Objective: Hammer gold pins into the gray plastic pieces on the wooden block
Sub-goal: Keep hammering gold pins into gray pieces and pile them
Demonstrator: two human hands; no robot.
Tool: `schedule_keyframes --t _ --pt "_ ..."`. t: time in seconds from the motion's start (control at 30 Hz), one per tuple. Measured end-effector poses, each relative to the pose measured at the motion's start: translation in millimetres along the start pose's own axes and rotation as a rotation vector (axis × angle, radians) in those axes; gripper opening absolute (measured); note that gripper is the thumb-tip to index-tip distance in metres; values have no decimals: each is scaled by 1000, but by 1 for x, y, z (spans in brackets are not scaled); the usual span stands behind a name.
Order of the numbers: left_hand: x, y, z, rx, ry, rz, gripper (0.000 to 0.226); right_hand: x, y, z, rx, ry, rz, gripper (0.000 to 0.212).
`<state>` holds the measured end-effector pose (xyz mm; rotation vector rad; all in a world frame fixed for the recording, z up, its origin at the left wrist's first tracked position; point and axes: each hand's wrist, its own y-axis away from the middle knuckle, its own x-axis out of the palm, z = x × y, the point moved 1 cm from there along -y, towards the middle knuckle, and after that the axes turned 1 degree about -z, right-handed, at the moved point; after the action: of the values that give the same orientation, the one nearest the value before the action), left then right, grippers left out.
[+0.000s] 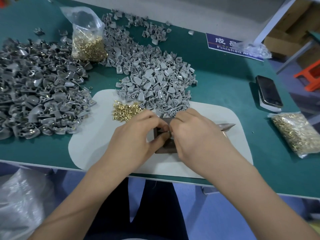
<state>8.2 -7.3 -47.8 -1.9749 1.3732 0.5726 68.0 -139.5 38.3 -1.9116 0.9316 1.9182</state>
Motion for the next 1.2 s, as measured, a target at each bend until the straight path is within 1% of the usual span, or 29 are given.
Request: schedule_keyframes --t 0.03,0.13,0.17,0.23,0.3,0.4,0.5,0.57,0.6,0.77,0.83,0.9,0.93,0.97,1.0,1.03,1.07,1.1,1.13,1.17,1.2 --pt "0 0 0 -2 4 1 14 -1 0 3 -1 31 21 55" --pt "0 -2 2 -8 4 19 19 -7 -4 10 -23 58 33 34" --pt "-1 -2 3 -12 9 24 17 -9 -7 10 -31 39 41 29" --pt "-2 -3 4 -17 18 26 12 -10 -12 9 -18 -5 36 12" --pt "-3 -3 4 -9 6 16 8 -5 -12 4 22 -62 20 23" --pt "-1 -3 1 -13 13 4 8 11 -7 -8 43 -187 -77 12" --pt "1 -3 0 -18 27 0 8 31 0 -13 66 -371 -279 5" --pt "1 -3 1 -14 -9 8 9 40 4 -14 101 -468 -401 9" --pt "0 -3 1 -12 -17 13 8 43 5 -15 114 -495 -432 10" --pt "-3 -5 0 -8 -23 17 8 48 0 -18 121 -522 -466 10" --pt "-4 -5 -2 -1 -62 13 8 50 -1 -19 124 -556 -449 8" --pt "-5 -4 -5 14 -108 5 9 54 2 -22 119 -636 -438 6" --pt "-5 -3 -5 27 -127 -3 8 57 6 -26 135 -704 -465 5" --pt "-5 -3 -6 42 -139 -8 8 60 12 -31 174 -788 -530 7" --pt "-5 -3 -6 55 -139 -8 8 64 19 -39 242 -858 -632 9" --pt "-5 -3 -6 58 -125 -2 10 71 27 -50 339 -870 -735 12" --pt "-5 -4 -5 53 -98 10 11 77 34 -61 472 -807 -791 18" --pt "-5 -5 -3 48 -60 26 13 85 41 -72 627 -688 -761 27" --pt "-6 -7 -2 46 -24 48 14 93 48 -82 765 -559 -656 37" --pt "-6 -8 -1 49 -2 70 15 101 54 -90 848 -473 -530 44" --pt "-7 -10 -1 59 4 85 17 107 57 -94 870 -451 -433 44"
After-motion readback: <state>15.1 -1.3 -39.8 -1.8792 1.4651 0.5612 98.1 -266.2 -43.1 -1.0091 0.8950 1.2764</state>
